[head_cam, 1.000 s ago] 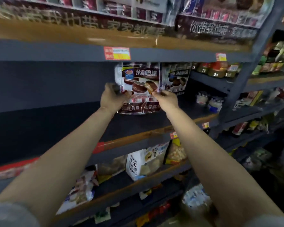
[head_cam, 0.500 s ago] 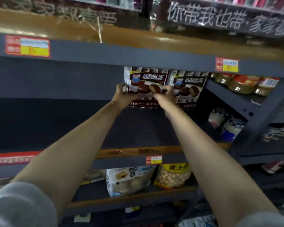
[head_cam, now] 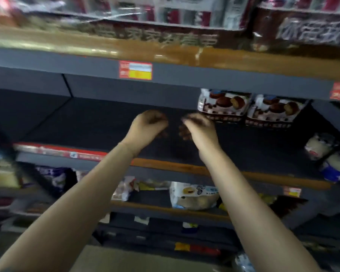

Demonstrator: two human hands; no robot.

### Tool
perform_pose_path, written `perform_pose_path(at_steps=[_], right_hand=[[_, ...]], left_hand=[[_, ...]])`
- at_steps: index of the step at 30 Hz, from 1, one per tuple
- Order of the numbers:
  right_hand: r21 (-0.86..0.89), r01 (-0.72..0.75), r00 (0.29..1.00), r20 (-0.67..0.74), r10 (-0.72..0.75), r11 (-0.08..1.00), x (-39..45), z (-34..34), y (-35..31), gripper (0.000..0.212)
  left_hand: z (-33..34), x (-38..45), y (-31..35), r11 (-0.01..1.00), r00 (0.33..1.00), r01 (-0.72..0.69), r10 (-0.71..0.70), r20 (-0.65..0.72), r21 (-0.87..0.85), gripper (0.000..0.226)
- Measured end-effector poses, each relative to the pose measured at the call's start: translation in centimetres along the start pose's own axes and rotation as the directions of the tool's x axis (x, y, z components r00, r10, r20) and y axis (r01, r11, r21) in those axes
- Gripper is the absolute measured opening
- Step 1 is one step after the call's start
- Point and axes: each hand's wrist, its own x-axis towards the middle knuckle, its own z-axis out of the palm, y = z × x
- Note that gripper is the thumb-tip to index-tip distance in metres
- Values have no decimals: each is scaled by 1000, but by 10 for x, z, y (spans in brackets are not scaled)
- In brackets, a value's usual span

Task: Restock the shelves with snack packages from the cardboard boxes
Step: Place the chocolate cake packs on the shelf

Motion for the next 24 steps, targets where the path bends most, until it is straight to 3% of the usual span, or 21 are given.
perform_pose_path(at_steps=[5, 10, 15, 18, 21, 24], right_hand=[[243, -98, 948, 318, 17, 965, -79, 145, 4, 19], [20, -120, 892, 441, 99, 993, -147, 336, 51, 22], [-120, -250, 813, 512, 276, 961, -208, 518, 101, 20], [-151, -311, 730, 595, 337, 938, -245, 610, 105, 20], [-182, -329, 633, 685, 359, 927, -269, 686, 101, 16], [-195, -307, 594, 725, 348, 931, -270, 762, 108, 15]], left_hand=[[-159, -94, -33, 994, 977, -30, 6, -214, -109, 18], [-324, -179, -132, 976, 933, 155, -196, -302, -155, 26], [-485, -285, -211, 927, 799, 262, -365, -479, -270, 6], [-562, -336, -232, 893, 686, 311, -449, -573, -326, 13], [-632, -363, -255, 874, 615, 342, -485, -622, -344, 15], [-691, -370, -287, 862, 548, 351, -506, -666, -367, 15]])
